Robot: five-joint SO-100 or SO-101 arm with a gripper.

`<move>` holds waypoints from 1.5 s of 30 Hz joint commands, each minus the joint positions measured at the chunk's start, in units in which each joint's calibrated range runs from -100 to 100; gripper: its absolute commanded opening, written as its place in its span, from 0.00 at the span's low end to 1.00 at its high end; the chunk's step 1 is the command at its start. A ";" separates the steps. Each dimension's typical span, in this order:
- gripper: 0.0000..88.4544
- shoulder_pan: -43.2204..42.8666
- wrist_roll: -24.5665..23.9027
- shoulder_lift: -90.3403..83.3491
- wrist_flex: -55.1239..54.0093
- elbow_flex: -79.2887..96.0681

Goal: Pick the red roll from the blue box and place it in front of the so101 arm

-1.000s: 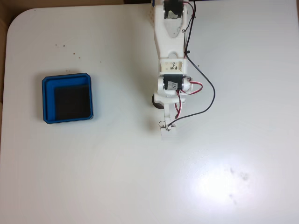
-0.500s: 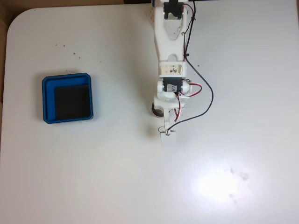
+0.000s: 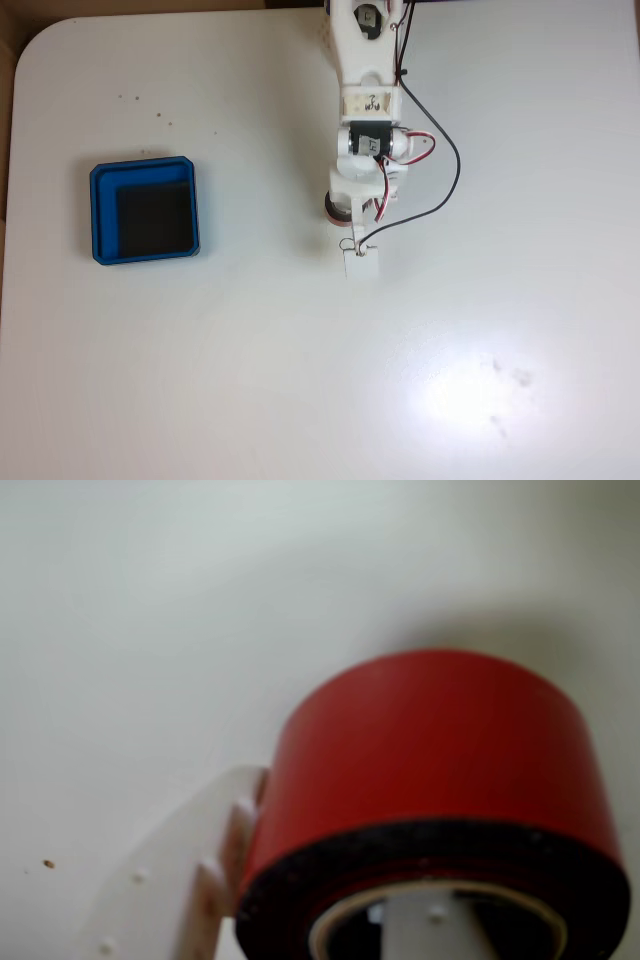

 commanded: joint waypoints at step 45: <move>0.02 -6.43 0.20 -17.71 -29.36 37.32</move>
